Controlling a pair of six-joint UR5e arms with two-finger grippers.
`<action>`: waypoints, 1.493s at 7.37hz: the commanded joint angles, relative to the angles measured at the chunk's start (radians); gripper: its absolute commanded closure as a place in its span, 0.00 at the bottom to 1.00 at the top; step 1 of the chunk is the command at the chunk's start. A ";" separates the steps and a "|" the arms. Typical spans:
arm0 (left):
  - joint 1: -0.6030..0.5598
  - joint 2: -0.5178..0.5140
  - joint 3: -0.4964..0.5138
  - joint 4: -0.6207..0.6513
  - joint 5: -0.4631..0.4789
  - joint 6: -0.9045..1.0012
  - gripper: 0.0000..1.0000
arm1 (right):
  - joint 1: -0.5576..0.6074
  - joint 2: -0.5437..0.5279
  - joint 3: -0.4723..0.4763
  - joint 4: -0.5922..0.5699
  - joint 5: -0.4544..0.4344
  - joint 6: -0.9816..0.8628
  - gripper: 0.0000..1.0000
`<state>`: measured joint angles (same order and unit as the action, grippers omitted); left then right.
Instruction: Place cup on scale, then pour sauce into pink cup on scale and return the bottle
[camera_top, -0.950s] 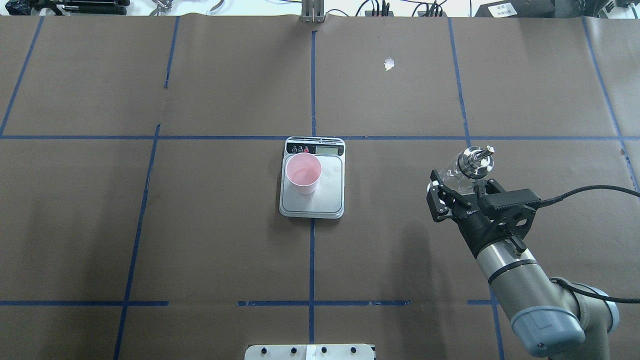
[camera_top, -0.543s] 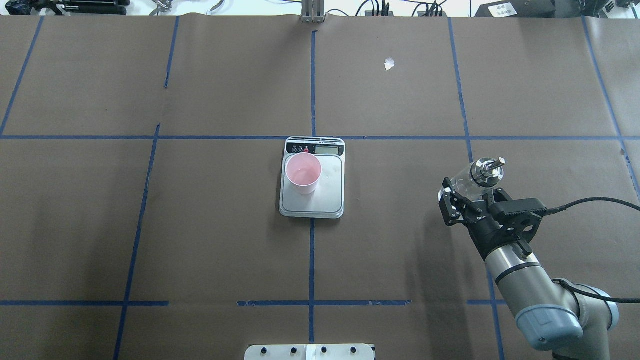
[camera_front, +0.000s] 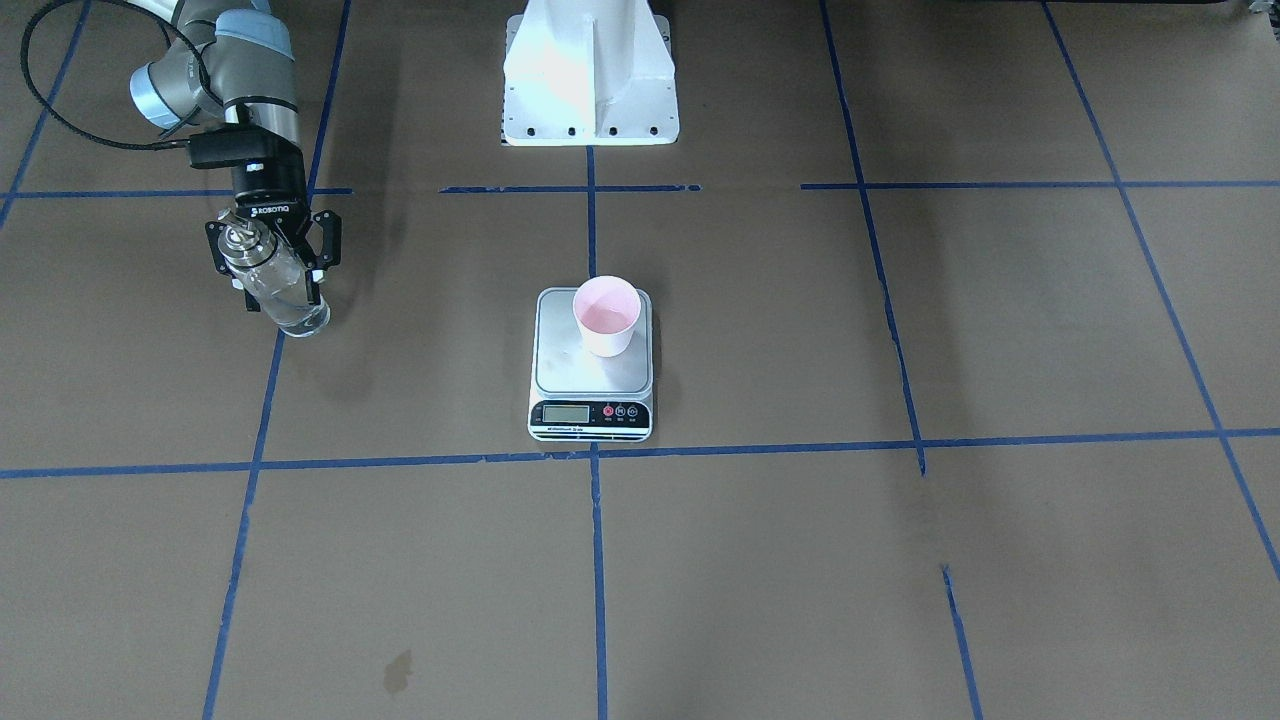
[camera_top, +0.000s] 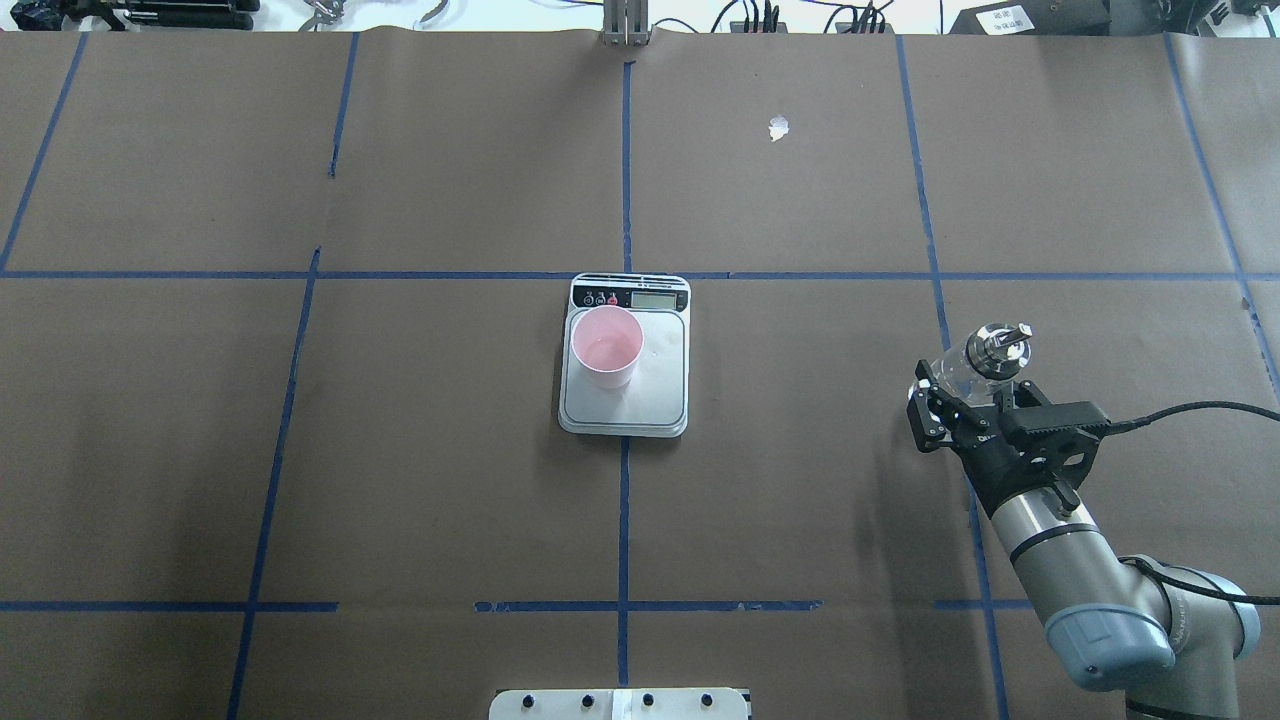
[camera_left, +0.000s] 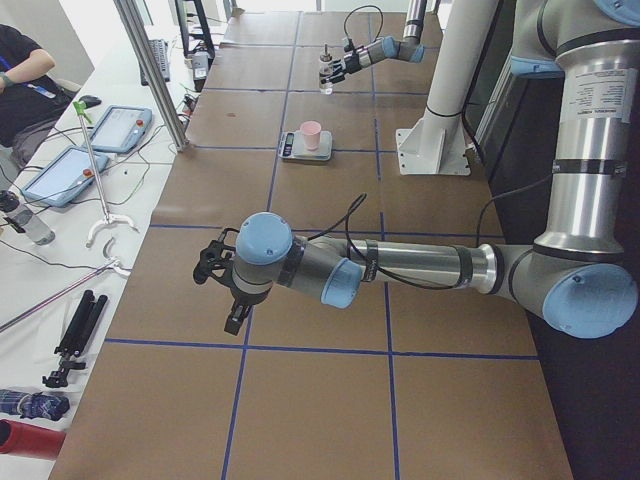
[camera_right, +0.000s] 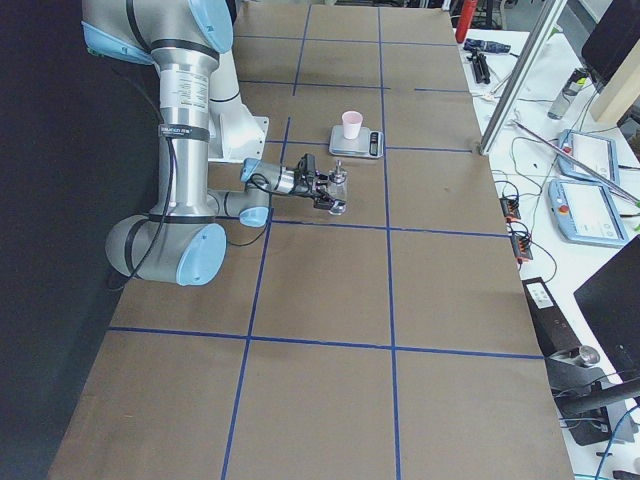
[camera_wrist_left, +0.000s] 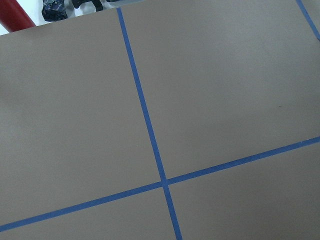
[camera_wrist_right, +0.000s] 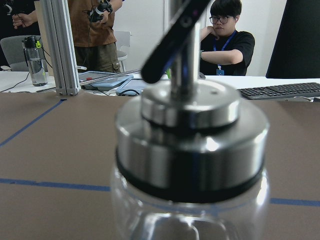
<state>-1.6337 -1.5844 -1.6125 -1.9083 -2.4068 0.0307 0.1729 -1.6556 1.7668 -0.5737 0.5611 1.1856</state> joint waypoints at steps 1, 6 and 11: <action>0.000 -0.002 -0.001 0.000 0.000 0.000 0.00 | 0.004 -0.001 -0.016 0.000 -0.001 0.000 1.00; 0.002 -0.005 0.000 0.002 0.000 0.000 0.00 | 0.002 0.016 -0.042 -0.002 0.000 0.041 1.00; 0.002 -0.003 0.000 0.000 0.000 0.000 0.00 | 0.002 0.019 -0.050 -0.002 0.008 0.042 1.00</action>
<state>-1.6322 -1.5884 -1.6122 -1.9071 -2.4068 0.0307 0.1750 -1.6372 1.7171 -0.5753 0.5667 1.2271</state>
